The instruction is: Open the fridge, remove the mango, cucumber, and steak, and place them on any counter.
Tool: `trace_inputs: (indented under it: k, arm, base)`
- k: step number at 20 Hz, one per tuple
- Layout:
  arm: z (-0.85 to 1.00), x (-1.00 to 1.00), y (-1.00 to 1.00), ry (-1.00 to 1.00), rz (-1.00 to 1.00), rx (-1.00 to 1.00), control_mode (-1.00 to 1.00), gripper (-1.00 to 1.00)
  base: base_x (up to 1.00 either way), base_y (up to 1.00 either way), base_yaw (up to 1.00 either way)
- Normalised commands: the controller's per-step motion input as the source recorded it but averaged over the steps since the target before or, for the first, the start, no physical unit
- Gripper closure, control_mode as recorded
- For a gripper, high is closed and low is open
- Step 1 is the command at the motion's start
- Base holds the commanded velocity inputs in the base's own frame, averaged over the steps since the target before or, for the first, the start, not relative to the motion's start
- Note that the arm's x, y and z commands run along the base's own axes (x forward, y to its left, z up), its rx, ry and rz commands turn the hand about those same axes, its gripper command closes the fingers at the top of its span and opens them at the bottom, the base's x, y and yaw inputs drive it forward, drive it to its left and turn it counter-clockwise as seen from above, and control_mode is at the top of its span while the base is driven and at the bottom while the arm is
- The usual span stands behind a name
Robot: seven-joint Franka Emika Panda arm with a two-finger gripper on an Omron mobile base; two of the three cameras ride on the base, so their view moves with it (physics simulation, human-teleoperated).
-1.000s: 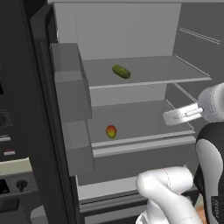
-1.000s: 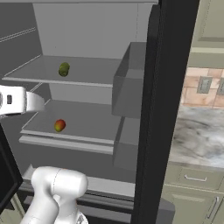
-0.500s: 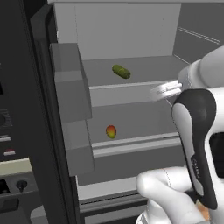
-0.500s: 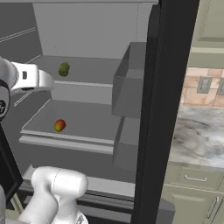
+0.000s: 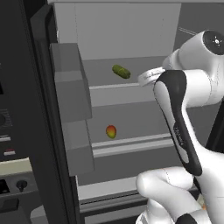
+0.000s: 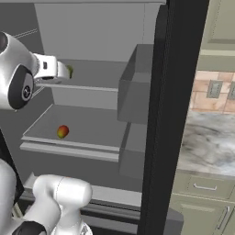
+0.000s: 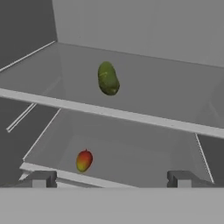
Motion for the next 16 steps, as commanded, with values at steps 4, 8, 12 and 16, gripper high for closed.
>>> trace_inputs:
  k: [4,8,12,16]
  arm:
    - [0.0,0.79,0.01,0.14,0.01,0.07,-1.0,-1.0]
    - [0.0,0.64,0.06,0.06,0.0,0.04,-1.0,-1.0]
    - [-0.01,0.52,0.23,0.0,0.0,0.0,-1.0,-1.0]
    - [-0.25,0.56,0.29,0.01,0.0,0.0,-1.0,-1.0]
  base:
    - [0.0,0.0,0.0]
    - [0.0,0.0,0.0]
    - [0.0,0.0,0.0]
    - [0.0,0.0,0.0]
